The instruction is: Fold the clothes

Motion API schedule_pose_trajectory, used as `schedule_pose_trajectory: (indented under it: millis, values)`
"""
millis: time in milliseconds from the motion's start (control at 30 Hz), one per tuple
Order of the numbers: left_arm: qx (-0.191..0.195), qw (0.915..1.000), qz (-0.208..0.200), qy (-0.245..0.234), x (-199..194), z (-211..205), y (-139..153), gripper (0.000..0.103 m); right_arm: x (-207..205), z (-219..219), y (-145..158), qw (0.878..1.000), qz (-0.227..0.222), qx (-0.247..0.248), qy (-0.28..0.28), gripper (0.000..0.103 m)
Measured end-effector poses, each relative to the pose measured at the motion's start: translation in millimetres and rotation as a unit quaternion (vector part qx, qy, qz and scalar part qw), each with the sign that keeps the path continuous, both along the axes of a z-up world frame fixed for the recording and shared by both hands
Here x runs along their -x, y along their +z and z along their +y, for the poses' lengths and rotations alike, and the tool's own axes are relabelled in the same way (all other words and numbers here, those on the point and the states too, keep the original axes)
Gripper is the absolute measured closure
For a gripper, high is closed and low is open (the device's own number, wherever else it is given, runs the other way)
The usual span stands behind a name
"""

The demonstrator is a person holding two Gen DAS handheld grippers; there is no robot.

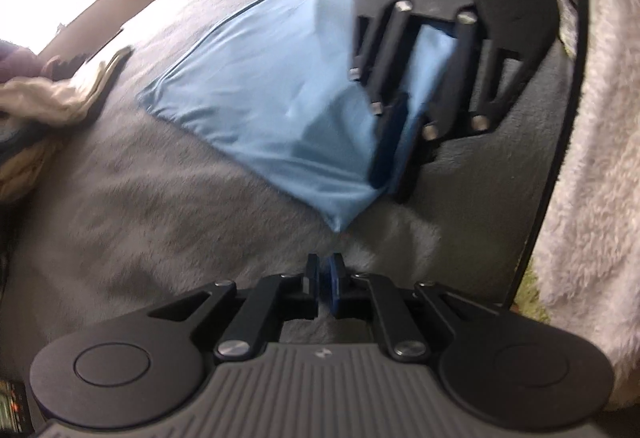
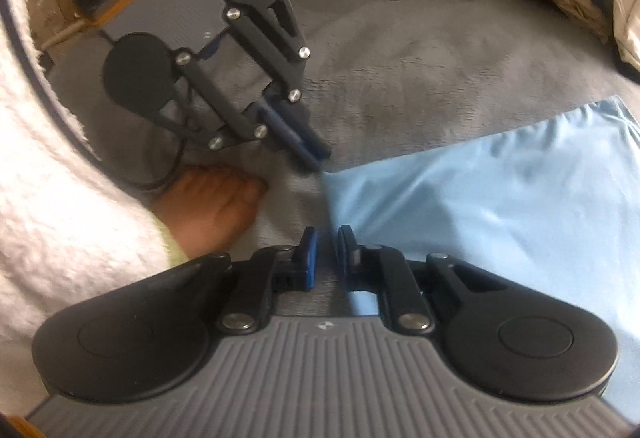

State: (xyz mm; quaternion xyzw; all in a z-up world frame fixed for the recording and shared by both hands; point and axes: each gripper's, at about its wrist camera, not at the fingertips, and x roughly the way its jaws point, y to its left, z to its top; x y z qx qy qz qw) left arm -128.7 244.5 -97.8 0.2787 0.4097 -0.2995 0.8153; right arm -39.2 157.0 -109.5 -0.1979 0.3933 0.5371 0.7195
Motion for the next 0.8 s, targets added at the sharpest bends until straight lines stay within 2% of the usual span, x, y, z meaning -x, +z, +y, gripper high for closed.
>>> schedule_pose_trajectory:
  millis: [167,200,300,400,467,567,700,800]
  values:
    - [0.064,0.993,0.021,0.097,-18,19,17,0.093,4,-1,-2,1.0,0.015,-0.006,0.008,0.094]
    - [0.077,0.99,0.025,0.116,-22,23,20,0.093,7,0,-2,1.0,0.019,-0.012,0.012,0.094]
    - [0.151,0.9751,0.043,0.156,-33,30,31,0.093,1,-10,8,0.998,0.039,-0.043,0.003,0.094]
    - [0.198,0.9653,0.059,0.16,-37,23,33,0.093,-20,-32,23,0.996,0.037,-0.069,-0.053,0.094]
    - [0.22,0.9603,0.07,0.157,-40,16,31,0.093,-38,-46,29,0.992,0.017,-0.067,-0.104,0.094]
    - [0.198,0.9657,0.085,0.145,-39,-1,17,0.093,-62,-58,35,0.985,-0.01,-0.057,-0.162,0.094]
    - [0.168,0.9669,0.104,0.161,-32,-7,-2,0.093,-77,-45,36,0.986,-0.058,-0.037,-0.153,0.094]
    - [0.172,0.9637,0.107,0.174,-28,-5,-8,0.093,-97,-35,33,0.984,-0.085,-0.025,-0.154,0.093]
